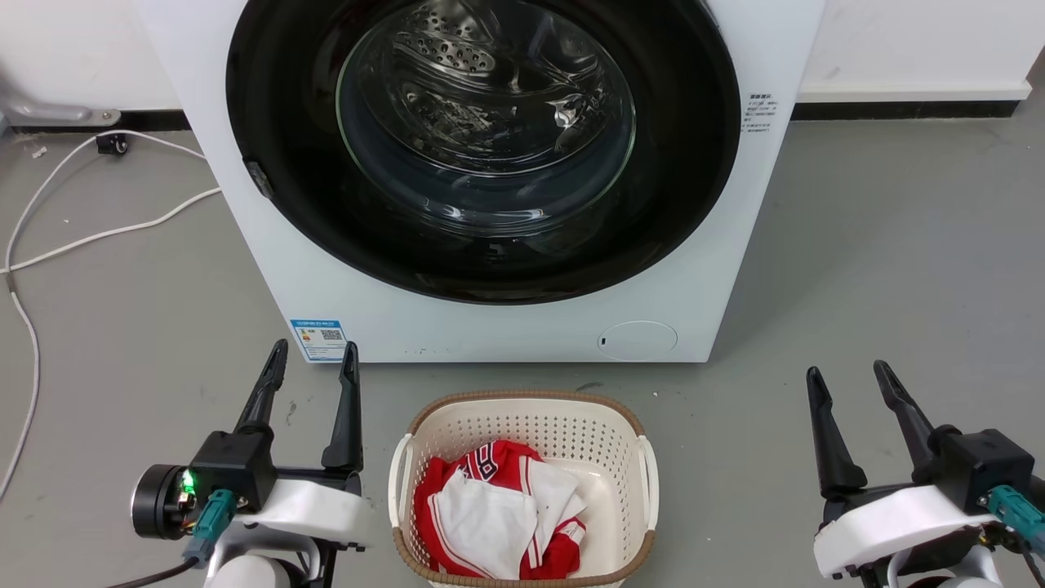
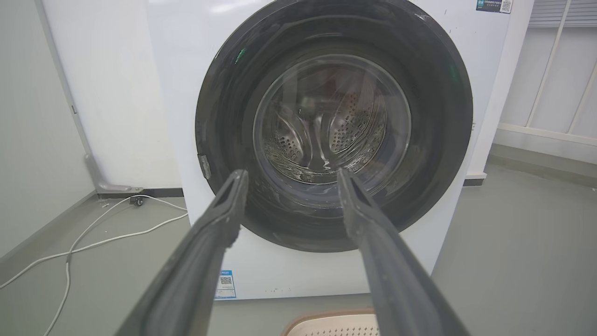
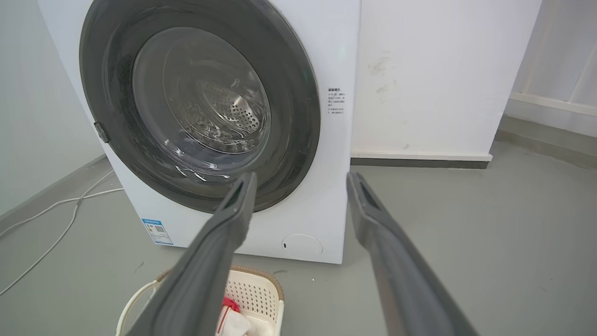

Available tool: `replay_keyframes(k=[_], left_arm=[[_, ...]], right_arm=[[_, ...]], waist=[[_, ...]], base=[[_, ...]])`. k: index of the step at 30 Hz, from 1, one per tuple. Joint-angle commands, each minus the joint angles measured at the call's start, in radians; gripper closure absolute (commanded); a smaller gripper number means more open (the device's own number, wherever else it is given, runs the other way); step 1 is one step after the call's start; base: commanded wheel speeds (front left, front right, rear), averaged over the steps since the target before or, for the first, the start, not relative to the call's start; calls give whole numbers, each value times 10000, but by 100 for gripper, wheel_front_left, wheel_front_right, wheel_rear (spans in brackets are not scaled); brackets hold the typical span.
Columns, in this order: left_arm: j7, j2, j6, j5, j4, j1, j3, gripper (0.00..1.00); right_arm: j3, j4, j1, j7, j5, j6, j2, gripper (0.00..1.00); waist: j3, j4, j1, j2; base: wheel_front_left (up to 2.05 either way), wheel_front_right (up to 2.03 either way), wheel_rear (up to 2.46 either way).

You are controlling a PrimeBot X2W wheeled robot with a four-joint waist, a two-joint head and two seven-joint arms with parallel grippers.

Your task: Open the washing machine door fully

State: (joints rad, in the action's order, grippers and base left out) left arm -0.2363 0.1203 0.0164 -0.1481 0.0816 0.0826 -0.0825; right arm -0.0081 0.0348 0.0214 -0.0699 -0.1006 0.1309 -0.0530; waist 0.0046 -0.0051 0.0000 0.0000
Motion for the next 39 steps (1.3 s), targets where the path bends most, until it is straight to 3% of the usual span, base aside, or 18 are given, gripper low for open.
replay_keyframes(k=[1,13,32,33,34,35,39], left_arm=[[-70,26,-36,190,-77,-41,14,0],[-273,-116,-67,935,-92,-194,15,0],[-292,-312,123,893,-2,-275,207,0],[-292,-318,136,897,2,-271,218,0],[-292,-326,145,904,8,-269,229,0],[-292,-335,153,911,16,-268,238,0],[-292,-362,156,926,30,-273,262,0]], right_arm=[[28,101,17,-46,149,-3,38,0],[51,97,78,-189,726,-3,47,0],[29,-19,9,-220,610,-3,47,0],[31,-25,4,-213,597,-5,47,4],[34,-33,0,-209,566,-5,47,65],[33,-41,-1,-204,527,-5,47,98],[34,-71,-17,-213,429,-3,47,100]], waist=[[-6,0,0,0],[-12,43,0,0],[40,51,0,0],[42,50,0,0],[41,50,0,0],[41,50,0,0],[41,50,0,0]], base=[[0,0,0],[0,0,0],[0,0,0],[0,0,0],[0,0,0],[0,0,0],[0,0,0]])
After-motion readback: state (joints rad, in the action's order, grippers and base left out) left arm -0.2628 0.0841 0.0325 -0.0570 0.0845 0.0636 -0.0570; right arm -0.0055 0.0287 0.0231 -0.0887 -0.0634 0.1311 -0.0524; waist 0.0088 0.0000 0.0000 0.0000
